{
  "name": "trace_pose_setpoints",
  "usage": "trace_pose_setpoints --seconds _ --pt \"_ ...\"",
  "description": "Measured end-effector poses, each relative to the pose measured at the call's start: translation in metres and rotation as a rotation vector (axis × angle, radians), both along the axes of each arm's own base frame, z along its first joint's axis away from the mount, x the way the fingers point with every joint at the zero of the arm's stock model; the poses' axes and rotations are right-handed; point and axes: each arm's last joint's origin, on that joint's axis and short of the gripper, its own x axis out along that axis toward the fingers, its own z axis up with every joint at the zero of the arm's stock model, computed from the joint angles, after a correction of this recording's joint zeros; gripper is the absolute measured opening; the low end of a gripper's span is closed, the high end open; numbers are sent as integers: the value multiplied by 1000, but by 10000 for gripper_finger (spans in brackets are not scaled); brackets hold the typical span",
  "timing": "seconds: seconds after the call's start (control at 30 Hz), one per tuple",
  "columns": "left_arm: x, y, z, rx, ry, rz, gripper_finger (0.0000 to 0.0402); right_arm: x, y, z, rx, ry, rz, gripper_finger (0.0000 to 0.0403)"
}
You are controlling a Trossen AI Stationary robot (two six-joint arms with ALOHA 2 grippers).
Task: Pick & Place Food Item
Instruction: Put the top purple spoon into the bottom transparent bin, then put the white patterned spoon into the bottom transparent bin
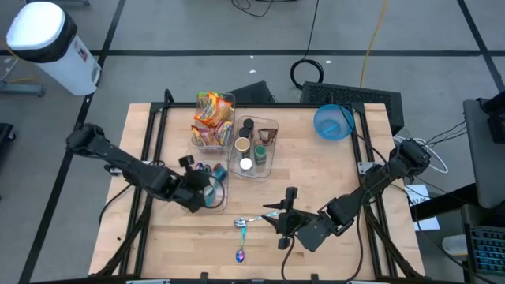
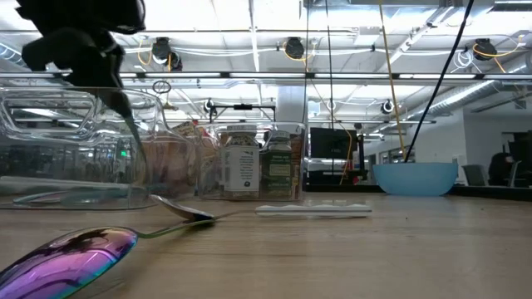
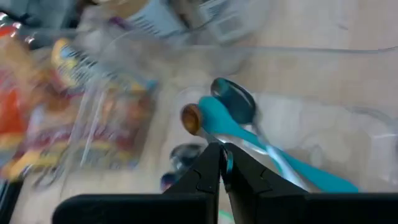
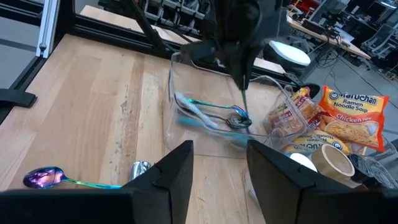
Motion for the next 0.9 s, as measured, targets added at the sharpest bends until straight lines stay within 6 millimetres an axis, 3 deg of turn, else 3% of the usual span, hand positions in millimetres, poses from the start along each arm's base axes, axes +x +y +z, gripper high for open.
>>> trace_pose_setpoints --seconds 0.17,0.27,0.63,0.9 --pt "16 0 -9 -5 40 -89 12 0 0 0 0 1 1 139" --pt "17 -1 -13 -7 54 -86 29 0 0 0 -1 3 1 139" --pt "17 1 -15 -77 35 7 197 0 0 0 17 -2 -4 139" --pt "17 0 -15 -139 51 0 258 4 1 -4 131 38 99 140"
